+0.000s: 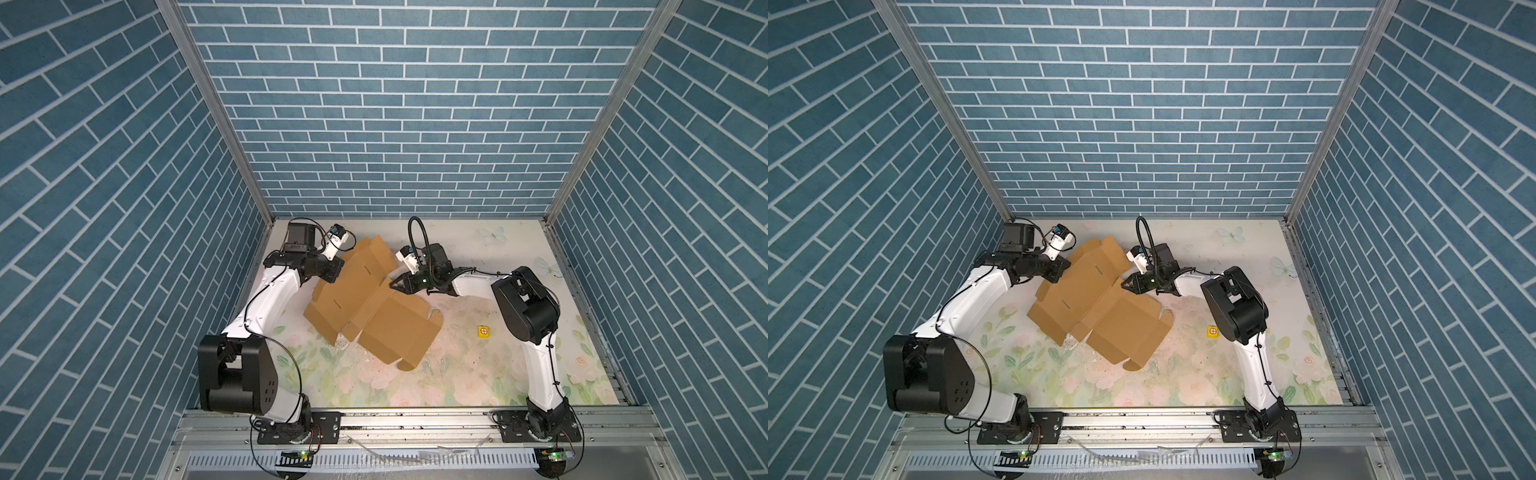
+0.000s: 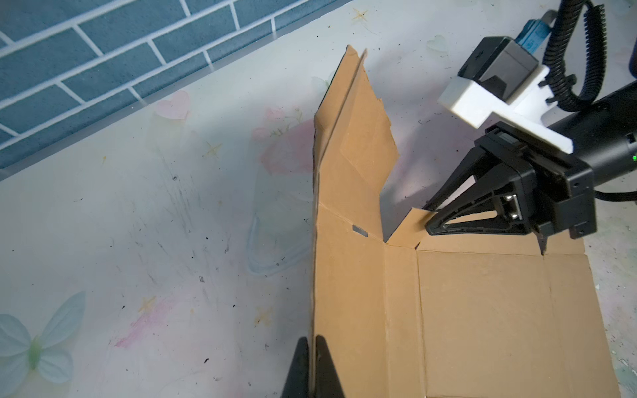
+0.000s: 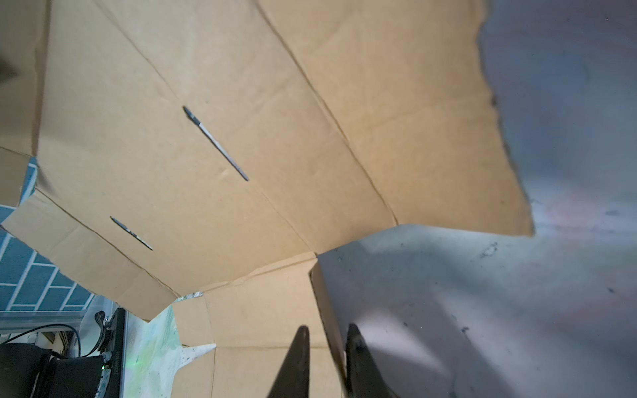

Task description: Fold the paper box

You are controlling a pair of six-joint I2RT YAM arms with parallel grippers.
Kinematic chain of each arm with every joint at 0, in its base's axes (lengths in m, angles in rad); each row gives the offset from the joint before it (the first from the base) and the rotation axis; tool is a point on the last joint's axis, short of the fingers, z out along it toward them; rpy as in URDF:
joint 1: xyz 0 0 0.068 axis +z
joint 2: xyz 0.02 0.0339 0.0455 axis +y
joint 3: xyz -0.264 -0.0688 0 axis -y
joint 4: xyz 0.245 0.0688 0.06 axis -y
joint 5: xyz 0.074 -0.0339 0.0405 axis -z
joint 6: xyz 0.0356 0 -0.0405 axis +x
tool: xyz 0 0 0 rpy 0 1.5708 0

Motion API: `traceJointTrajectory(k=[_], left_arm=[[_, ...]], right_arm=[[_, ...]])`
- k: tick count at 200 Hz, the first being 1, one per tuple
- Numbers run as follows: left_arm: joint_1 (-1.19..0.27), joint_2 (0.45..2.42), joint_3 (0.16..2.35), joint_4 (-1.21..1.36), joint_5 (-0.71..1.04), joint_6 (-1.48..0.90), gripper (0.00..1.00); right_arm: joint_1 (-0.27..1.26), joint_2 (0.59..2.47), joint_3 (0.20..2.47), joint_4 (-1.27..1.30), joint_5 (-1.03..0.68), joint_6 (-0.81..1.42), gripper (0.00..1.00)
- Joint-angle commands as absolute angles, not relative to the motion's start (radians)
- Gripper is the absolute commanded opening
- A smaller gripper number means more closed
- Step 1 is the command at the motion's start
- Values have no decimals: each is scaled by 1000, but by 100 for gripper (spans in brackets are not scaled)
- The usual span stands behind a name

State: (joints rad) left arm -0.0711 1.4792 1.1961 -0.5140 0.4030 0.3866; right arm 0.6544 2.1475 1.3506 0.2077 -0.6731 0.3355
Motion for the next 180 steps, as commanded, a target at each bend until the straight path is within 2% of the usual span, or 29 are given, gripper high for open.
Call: traceJointTrajectory(k=[1, 41, 74, 102, 135, 180], left_arm=[[-86, 1489, 1186, -511, 401, 416, 0], [-97, 1490, 1199, -526, 388, 422, 0], [-126, 1482, 1209, -548, 357, 442, 0], [-151, 1481, 1215, -555, 326, 446, 0], [-194, 1495, 1260, -577, 264, 450, 0], [-293, 1516, 1294, -587, 208, 473, 0]], right_arm=[[673, 2094, 1350, 185, -621, 320, 18], [707, 2079, 1374, 94, -460, 315, 8], [733, 2086, 1387, 67, -430, 296, 7], [747, 2079, 1405, 29, -359, 279, 0], [746, 2052, 1425, -17, -261, 216, 0], [746, 2045, 1468, -46, -218, 175, 0]])
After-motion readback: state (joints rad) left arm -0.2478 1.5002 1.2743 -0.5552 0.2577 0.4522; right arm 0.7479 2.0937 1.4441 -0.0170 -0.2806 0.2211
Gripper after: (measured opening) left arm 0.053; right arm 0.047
